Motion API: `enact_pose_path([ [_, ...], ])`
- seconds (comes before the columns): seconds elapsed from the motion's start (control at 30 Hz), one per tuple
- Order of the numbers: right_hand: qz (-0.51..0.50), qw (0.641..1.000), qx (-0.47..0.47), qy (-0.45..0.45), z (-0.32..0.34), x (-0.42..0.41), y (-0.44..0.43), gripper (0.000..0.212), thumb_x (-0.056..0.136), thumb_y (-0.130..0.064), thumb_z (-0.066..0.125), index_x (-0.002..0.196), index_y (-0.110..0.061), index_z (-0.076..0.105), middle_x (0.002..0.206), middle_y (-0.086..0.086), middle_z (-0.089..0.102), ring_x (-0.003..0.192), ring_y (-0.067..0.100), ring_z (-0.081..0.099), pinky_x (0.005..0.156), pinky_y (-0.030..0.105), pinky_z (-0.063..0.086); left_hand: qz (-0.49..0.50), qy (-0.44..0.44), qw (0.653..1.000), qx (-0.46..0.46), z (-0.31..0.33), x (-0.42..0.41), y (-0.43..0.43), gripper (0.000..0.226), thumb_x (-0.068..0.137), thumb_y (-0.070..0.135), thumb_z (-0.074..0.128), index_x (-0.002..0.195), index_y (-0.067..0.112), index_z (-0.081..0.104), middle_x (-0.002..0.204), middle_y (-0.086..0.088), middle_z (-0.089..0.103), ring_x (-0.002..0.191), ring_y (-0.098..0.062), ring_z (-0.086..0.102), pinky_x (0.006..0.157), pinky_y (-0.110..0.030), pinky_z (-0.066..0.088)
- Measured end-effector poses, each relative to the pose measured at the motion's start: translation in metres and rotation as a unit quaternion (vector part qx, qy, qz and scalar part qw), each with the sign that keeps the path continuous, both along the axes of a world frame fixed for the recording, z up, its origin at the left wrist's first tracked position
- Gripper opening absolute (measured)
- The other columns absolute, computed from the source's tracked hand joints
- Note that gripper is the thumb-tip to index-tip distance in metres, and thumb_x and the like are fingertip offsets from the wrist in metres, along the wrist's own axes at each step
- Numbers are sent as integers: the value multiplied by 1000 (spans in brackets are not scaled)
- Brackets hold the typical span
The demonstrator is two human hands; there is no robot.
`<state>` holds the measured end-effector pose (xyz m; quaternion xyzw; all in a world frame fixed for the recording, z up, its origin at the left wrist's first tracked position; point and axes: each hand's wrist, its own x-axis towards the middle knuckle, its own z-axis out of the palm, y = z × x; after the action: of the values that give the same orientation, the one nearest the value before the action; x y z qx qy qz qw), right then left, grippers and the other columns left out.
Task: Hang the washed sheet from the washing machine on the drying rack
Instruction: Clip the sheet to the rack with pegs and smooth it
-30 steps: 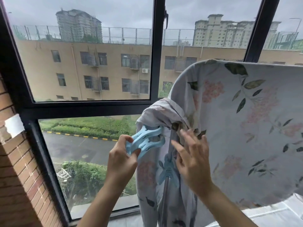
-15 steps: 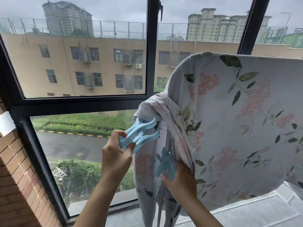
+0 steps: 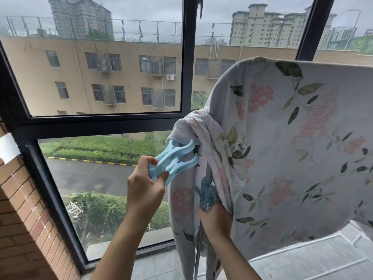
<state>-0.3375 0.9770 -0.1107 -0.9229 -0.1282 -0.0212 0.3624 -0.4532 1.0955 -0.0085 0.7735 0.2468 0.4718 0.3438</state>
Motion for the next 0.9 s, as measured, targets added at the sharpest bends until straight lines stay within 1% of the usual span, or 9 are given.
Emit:
enact_pose_path([
  [0.1,19,999,26,-18,0,3,-10,30,80,-26,64,106,-12,63,101,8,71,94,26,65,75,27,47,-3,-1,1000,1,-1,-1,2,30,77,13,74,92,23,50,79,-1,63,72,-20,62,63,-40,54],
  [0.23,42,998,26,-46,6,5,-18,34,84,-23,62,116,-10,61,106,7,69,99,25,63,79,25,46,-1,2,1000,9,-1,-2,5,31,76,12,75,92,22,50,80,-1,63,72,-21,62,64,-41,55],
  [0.37,55,997,19,-58,10,3,-24,32,87,-20,59,117,-11,61,105,6,68,99,23,63,79,23,43,1,4,1000,17,-2,-6,8,31,76,10,75,93,19,52,80,0,63,74,-21,62,64,-42,55],
  [0.47,63,995,19,-77,10,2,-29,38,87,-19,59,125,-12,57,108,5,68,101,24,62,83,24,44,5,6,1000,13,-4,-11,10,30,76,11,75,95,19,52,80,1,62,74,-19,61,63,-42,55],
  [0.57,61,996,7,-69,11,2,-32,36,87,-14,58,123,-10,58,104,6,69,98,24,62,81,24,44,14,13,1000,7,-7,-15,13,29,77,12,74,95,19,53,81,1,62,74,-19,61,62,-42,54],
  [0.63,66,994,3,-82,12,3,-32,35,87,-12,57,122,-9,59,101,7,69,96,25,63,78,25,45,15,17,1000,10,-8,-17,14,28,77,12,74,95,18,53,81,0,62,75,-19,61,63,-42,54],
  [0.73,81,992,4,-98,20,5,-27,45,89,-12,52,134,-13,49,104,8,69,96,27,63,73,25,43,17,19,999,20,-8,-18,15,28,77,12,74,95,17,54,82,0,63,76,-19,61,63,-41,54],
  [0.8,85,992,-6,-95,27,5,-26,49,92,-16,49,140,-17,40,109,7,67,98,26,63,76,25,45,25,21,999,28,-7,-19,14,28,77,13,74,95,17,54,82,0,63,76,-19,60,62,-37,52],
  [0.9,98,992,-19,-83,36,-1,-30,51,93,-20,48,142,-21,37,111,5,67,98,24,63,82,28,48,29,16,999,28,-9,-21,15,28,77,12,74,94,17,53,81,1,62,74,-19,59,63,-37,52],
])
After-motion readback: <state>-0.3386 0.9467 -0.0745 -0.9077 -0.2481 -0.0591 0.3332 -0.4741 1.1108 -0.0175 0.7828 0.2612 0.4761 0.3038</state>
